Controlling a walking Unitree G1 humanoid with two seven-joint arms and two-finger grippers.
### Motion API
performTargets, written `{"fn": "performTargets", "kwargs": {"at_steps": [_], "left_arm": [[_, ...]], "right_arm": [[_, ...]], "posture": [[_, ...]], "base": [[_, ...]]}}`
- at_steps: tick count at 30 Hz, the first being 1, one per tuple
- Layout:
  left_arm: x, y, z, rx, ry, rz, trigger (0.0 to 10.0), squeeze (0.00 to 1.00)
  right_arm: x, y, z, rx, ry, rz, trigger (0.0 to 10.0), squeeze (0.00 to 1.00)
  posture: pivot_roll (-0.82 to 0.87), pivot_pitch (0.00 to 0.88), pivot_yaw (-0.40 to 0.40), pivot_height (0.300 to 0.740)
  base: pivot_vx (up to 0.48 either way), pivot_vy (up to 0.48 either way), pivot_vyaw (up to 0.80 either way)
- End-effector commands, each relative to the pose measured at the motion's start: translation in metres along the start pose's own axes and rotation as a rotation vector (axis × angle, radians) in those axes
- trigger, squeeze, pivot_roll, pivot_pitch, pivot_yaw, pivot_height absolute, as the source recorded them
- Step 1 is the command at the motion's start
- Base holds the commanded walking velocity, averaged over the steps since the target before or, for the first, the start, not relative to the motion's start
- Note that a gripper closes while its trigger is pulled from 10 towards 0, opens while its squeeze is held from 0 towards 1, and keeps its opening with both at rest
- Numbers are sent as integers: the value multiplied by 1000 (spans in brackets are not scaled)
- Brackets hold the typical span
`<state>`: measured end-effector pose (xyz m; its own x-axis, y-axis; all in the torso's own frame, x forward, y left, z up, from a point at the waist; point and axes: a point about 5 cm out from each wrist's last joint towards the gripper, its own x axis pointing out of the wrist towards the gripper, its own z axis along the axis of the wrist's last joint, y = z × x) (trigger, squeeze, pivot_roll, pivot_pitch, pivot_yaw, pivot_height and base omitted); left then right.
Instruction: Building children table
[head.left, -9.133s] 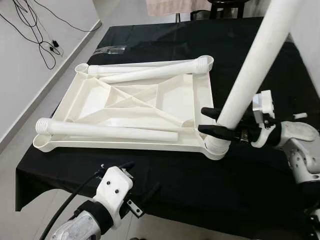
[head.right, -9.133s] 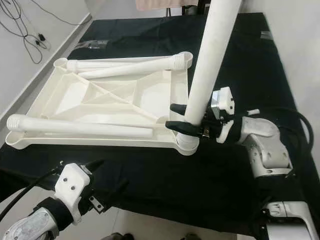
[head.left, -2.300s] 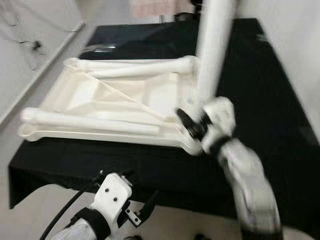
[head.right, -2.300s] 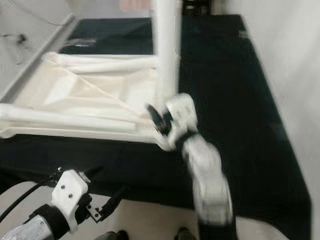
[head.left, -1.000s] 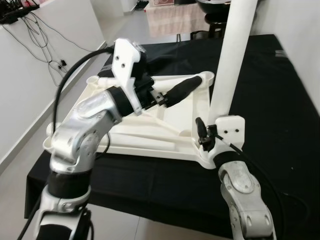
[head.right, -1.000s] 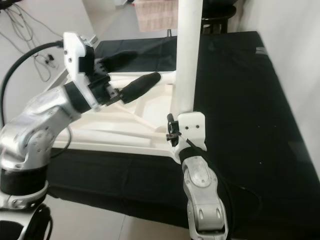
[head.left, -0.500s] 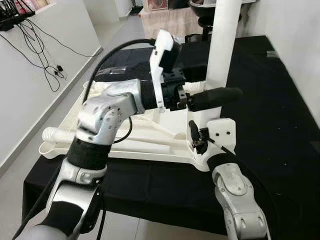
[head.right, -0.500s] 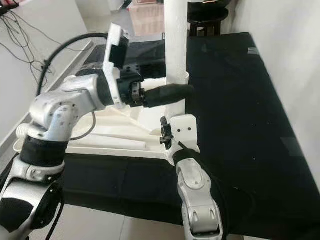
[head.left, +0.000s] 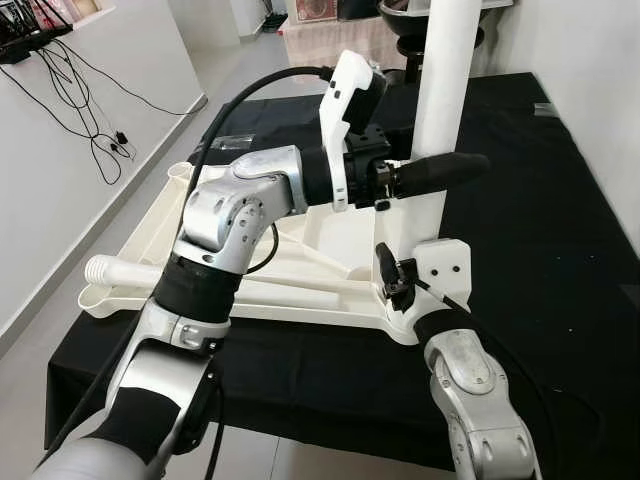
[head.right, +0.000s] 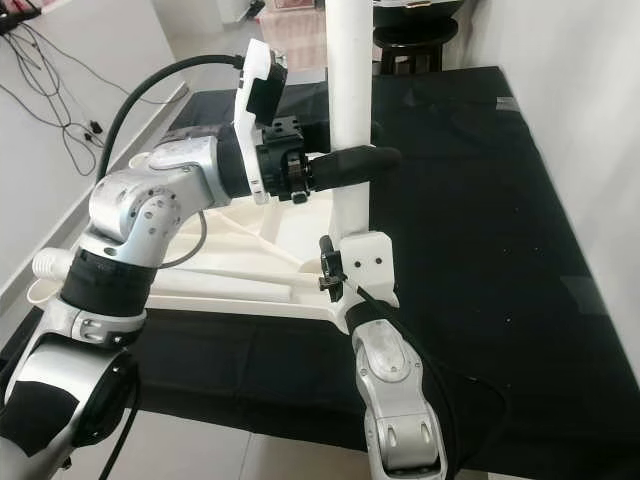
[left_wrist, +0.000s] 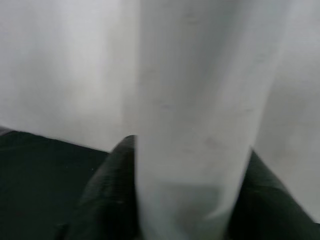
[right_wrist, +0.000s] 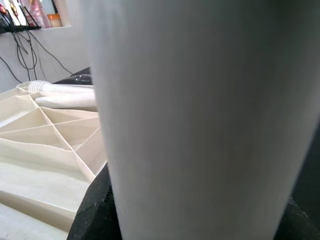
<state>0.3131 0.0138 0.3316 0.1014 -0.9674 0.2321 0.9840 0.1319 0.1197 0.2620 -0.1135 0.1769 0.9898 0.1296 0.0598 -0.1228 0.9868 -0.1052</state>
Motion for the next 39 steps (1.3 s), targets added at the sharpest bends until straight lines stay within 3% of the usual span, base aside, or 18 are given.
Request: {"fn": "performTargets", "kwargs": {"at_steps": [1, 4, 5, 6, 10, 17, 18, 20, 24, 26, 28, 31, 33, 34, 39], "left_arm": [[1, -5, -2, -5, 2, -28, 0, 0], [1, -5, -2, -11, -4, -39, 0, 0], [1, -6, -2, -12, -7, -47, 0, 0], [1, -8, -1, -12, -11, -57, 0, 0], [6, -16, 4, -7, -18, -79, 0, 0], [13, -28, 17, 6, -35, -87, 0, 0], [15, -32, 23, 13, -44, -89, 0, 0], [16, -40, 34, 23, -60, -93, 0, 0], [15, -45, 47, 30, -82, -83, 0, 0], [14, -41, 49, 28, -86, -78, 0, 0], [6, -26, 54, 17, -108, -91, 0, 0], [4, -24, 54, 14, -114, -97, 0, 0], [-18, -25, 51, -46, -108, -263, 0, 0], [-18, -25, 51, -46, -108, -263, 0, 0], [-30, -38, 44, -133, -99, -467, 0, 0]], "right_arm": [[-1, 14, -20, 52, 107, 84, 10000, 0], [0, 14, -19, 66, 95, 89, 10000, 0], [1, 14, -17, 74, 77, 113, 10000, 816], [2, 15, -14, 78, 56, 146, 10000, 1000], [11, 12, -4, 92, -11, 255, 10000, 1000], [29, -2, 9, 22, -61, 452, 10000, 1000], [32, -3, 11, -30, -60, 537, 10000, 0], [39, -7, 12, -94, -43, 658, 10000, 0], [51, -13, 14, -160, -22, 768, 10000, 0], [55, -14, 16, -165, -27, 779, 10000, 0], [64, -12, 22, -140, -40, 824, 10000, 0], [65, -11, 23, -132, -44, 847, 10000, 0], [57, 3, 33, -16, -79, 1042, 10000, 0], [57, 3, 33, -16, -79, 1042, 10000, 0], [49, 19, 44, 112, -148, 1191, 10000, 0]], "posture": [[-18, 97, 157, 740], [-17, 95, 155, 740], [-19, 94, 157, 740], [-20, 93, 156, 740], [-19, 91, 152, 740], [-17, 89, 144, 740], [-20, 89, 140, 740], [-22, 89, 138, 740], [-19, 90, 133, 740], [-20, 88, 128, 740], [-24, 90, 125, 740], [-24, 90, 125, 740], [-28, 88, 122, 740], [-28, 88, 122, 740], [-36, 81, 119, 740]], "base": [[0, 0, 0], [0, 0, 0], [0, 0, 0], [0, 0, 0], [0, 0, 0], [0, 0, 0], [0, 0, 0], [0, 0, 0], [0, 0, 0], [0, 0, 0], [0, 0, 0], [0, 0, 0], [0, 0, 0], [0, 0, 0], [0, 0, 0]]}}
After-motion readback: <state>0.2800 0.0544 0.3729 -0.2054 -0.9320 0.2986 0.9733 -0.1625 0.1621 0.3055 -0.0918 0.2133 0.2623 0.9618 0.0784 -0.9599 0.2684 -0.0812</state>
